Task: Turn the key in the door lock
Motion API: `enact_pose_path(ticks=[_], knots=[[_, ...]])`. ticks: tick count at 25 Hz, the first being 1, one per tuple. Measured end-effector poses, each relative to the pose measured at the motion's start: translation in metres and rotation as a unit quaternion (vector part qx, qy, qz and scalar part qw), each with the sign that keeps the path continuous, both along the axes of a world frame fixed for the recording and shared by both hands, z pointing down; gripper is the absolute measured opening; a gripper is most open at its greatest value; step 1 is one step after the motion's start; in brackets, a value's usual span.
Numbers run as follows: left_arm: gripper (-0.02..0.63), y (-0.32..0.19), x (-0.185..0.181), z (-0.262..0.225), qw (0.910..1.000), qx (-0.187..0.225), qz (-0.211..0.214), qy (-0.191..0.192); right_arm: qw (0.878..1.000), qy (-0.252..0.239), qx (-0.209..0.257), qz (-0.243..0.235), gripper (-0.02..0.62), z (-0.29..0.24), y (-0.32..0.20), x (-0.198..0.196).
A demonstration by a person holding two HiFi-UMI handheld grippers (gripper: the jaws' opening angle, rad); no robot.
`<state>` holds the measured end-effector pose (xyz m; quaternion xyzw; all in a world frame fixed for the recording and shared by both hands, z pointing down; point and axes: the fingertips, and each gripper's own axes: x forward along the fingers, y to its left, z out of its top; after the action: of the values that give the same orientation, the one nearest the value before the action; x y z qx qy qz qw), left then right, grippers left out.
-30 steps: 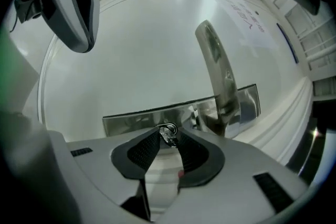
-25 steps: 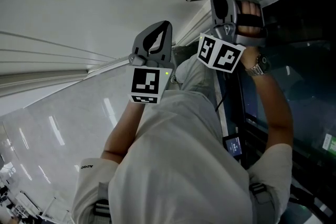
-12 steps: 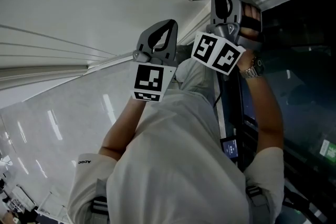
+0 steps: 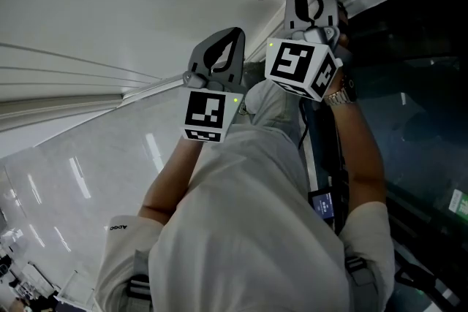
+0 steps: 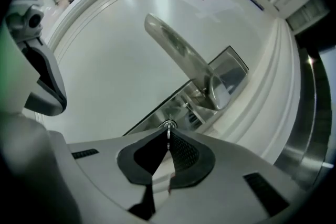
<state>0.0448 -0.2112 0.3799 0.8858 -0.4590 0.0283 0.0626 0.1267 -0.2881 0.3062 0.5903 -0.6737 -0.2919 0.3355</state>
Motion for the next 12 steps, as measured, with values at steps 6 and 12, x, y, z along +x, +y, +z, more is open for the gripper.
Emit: enact_pose_path(ticks=[6, 12], knots=[[0.008, 0.0009, -0.0023, 0.001, 1.0, -0.002, -0.001, -0.001, 0.999, -0.049, -0.017, 0.004, 0.009, -0.0014, -0.0009, 0.0001], [0.008, 0.0011, -0.0036, -0.0005, 1.0, 0.001, -0.004, 0.0, 0.984, -0.168, -0.054, -0.004, 0.009, -0.0021, -0.0023, -0.0001]])
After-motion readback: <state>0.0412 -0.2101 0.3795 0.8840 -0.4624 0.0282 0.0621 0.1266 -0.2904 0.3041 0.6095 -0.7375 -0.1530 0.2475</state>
